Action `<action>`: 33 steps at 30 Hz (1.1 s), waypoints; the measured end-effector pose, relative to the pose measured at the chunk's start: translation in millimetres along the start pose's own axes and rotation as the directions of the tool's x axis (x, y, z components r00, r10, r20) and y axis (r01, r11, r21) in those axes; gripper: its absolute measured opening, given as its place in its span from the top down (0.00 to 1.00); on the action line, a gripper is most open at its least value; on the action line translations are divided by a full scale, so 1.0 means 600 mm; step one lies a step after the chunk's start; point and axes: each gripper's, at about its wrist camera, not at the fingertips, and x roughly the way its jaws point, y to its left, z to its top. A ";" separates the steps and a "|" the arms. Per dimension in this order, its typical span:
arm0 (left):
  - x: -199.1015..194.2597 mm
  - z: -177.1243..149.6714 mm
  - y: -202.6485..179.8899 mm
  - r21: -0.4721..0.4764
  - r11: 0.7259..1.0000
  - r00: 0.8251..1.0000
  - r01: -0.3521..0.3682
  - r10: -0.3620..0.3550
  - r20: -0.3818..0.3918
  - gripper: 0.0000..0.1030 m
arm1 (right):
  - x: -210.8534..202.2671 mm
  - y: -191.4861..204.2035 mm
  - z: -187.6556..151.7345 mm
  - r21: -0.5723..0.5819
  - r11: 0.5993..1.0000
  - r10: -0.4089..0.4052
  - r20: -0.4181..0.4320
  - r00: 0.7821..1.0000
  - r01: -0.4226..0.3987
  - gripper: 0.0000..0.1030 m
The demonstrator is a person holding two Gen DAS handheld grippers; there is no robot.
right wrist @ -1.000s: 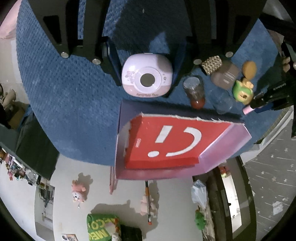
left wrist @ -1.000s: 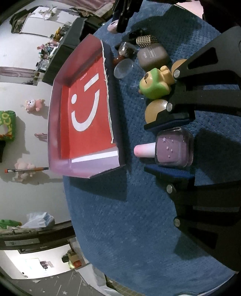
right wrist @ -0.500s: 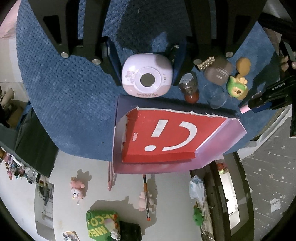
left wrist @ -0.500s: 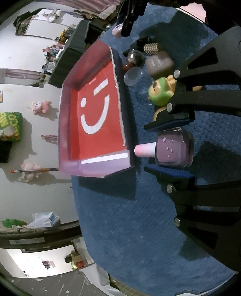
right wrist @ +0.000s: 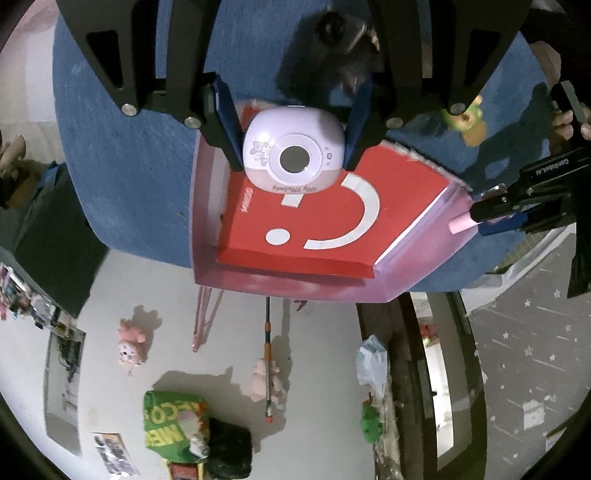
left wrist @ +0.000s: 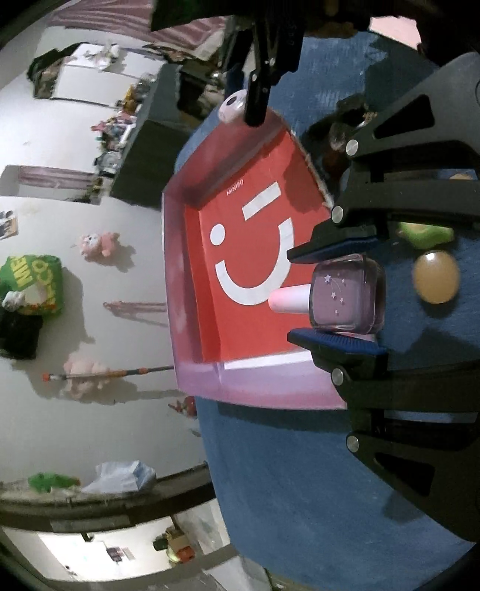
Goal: Organize rigid objects
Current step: 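Carry the lilac polish with the left tool while the right tool carries the white gadget into the tray, then open the left tool releasing the polish while the right tool releases the white gadget in the tray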
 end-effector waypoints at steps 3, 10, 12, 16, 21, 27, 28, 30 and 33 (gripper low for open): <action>0.038 0.013 0.003 0.006 0.999 0.998 0.032 -0.032 -0.049 0.67 | 0.033 -0.001 0.022 -0.020 1.000 0.017 -0.045 0.999 -0.018 0.46; 0.107 0.017 0.002 0.029 0.998 0.989 0.055 -0.050 -0.139 0.67 | 0.112 0.003 0.046 -0.106 0.994 -0.005 -0.202 0.979 -0.017 0.46; 0.117 0.015 -0.001 0.039 0.998 0.987 0.053 -0.046 -0.154 0.67 | 0.129 0.005 0.044 -0.126 0.992 -0.012 -0.240 0.971 -0.019 0.46; 0.127 0.010 -0.006 0.060 0.997 0.984 0.052 -0.041 -0.171 0.67 | 0.146 0.011 0.038 -0.189 0.982 -0.057 -0.282 0.958 0.003 0.46; 0.138 0.010 -0.007 0.085 0.995 0.982 0.041 -0.025 -0.188 0.67 | 0.164 0.020 0.033 -0.242 0.970 -0.081 -0.339 0.937 -0.004 0.46; 0.153 0.003 -0.006 0.096 0.994 0.973 0.048 -0.025 -0.229 0.67 | 0.178 0.021 0.025 -0.279 0.960 -0.105 -0.371 0.923 -0.002 0.46; 0.155 0.002 -0.006 0.097 0.994 0.973 0.047 -0.024 -0.231 0.67 | 0.178 0.018 0.026 -0.272 0.962 -0.100 -0.376 0.921 -0.006 0.46; 0.156 0.000 -0.006 0.101 0.994 0.973 0.045 -0.021 -0.229 0.67 | 0.181 0.017 0.027 -0.272 0.962 -0.100 -0.380 0.920 -0.008 0.47; 0.156 0.000 -0.004 0.103 0.994 0.971 0.048 -0.022 -0.237 0.67 | 0.183 0.016 0.030 -0.270 0.963 -0.099 -0.385 0.918 -0.010 0.47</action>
